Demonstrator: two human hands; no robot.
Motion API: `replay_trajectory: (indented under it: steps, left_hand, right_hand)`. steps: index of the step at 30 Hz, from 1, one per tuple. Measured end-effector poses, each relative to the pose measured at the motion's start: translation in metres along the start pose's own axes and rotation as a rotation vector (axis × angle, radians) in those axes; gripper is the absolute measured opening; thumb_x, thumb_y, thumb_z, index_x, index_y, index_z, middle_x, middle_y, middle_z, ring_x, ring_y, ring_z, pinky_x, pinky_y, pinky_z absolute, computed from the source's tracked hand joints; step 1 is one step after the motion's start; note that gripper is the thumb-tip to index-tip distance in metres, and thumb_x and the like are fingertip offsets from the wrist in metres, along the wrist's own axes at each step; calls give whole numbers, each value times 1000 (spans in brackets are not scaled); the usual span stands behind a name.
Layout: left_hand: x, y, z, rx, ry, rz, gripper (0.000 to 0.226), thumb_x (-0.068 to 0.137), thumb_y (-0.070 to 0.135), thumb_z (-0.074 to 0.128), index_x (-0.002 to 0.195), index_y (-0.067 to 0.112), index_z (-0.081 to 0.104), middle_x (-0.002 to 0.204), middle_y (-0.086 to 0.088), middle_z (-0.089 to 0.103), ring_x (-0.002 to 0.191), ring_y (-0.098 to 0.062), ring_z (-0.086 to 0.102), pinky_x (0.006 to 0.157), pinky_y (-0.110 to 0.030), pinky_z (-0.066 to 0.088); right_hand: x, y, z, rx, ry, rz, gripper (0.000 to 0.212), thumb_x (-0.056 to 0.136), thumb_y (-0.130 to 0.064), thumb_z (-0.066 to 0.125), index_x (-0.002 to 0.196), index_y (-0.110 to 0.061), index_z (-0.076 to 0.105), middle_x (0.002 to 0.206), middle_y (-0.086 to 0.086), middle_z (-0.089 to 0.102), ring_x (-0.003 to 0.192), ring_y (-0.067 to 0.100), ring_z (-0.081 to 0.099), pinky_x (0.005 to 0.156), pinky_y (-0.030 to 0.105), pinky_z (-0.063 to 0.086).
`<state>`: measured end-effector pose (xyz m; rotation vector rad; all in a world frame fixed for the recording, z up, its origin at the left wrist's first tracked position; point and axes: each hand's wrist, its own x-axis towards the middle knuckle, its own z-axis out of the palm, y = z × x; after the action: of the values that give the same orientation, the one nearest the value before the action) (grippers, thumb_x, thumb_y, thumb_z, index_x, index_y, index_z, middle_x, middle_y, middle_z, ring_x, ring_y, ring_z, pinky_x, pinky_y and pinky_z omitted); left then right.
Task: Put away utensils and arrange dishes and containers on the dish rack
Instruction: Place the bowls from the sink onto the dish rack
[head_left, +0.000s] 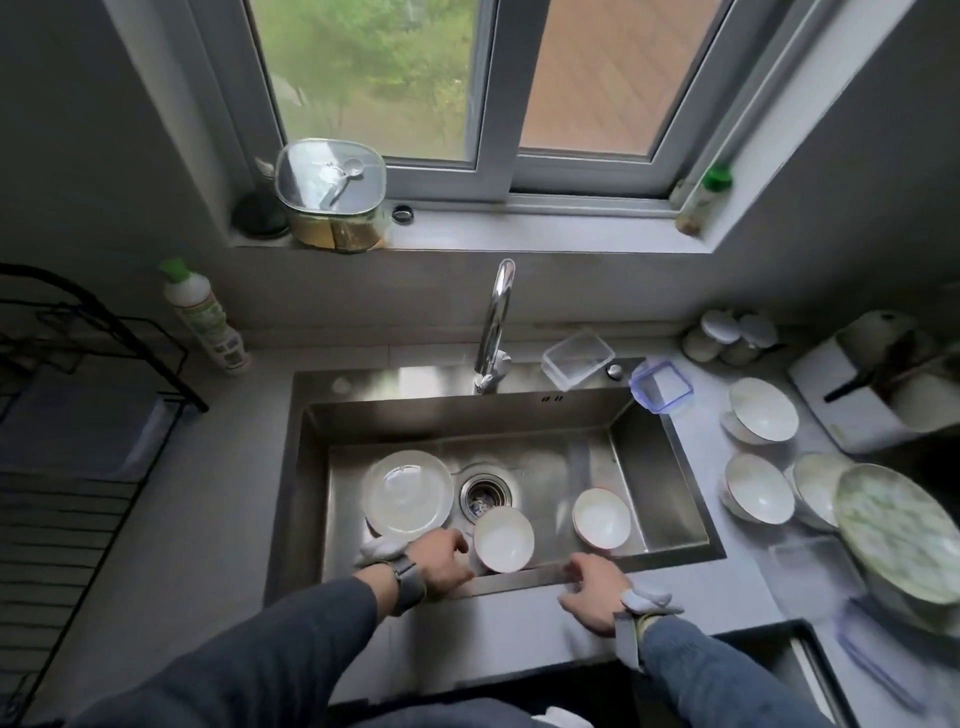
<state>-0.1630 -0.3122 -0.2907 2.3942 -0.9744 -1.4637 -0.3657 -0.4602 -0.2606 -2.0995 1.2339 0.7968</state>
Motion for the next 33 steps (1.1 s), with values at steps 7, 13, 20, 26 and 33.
replay_trajectory:
  steps: [7,13,20,26,33]
  left_hand:
    - [50,22,14,-145,63,-239,47,85,34,66,128,17,59,129,-3,65,119,-24,60,98,-27,46]
    - [94,49,38,-110,85,-372,60,84,33,68,136,14,45,133,-8,61,123,-27,57,99,-30,43]
    - [138,40,59,-108,47,-514,57,84,29,63,134,9,45,132,-11,61,120,-28,60,99,-33,48]
    - [166,25,71,-52,-6,-535,38,87,18,54,124,15,60,125,-6,67,115,-24,64,91,-27,49]
    - [169,17,64,8,71,-558,35,82,17,53,113,19,68,116,-4,72,106,-25,69,87,-30,53]
  right_hand:
    - [49,52,-48,26,55,77,57,83,-29,55,140,-28,45,135,-1,59,116,23,61,97,33,48]
    - [127,85,-64,-21,32,133,73,75,-32,60,144,-23,39,138,5,54,121,31,57,99,39,49]
    - [192,100,-59,-35,-65,202,72,74,-34,62,140,-21,36,141,4,51,118,31,60,100,39,49]
    - [231,106,-33,-47,-65,269,66,86,-20,67,144,-16,34,139,7,54,125,23,57,105,27,42]
    - [262,121,-28,-125,-151,308,36,93,-17,57,129,-14,61,107,0,61,104,17,62,81,23,44]
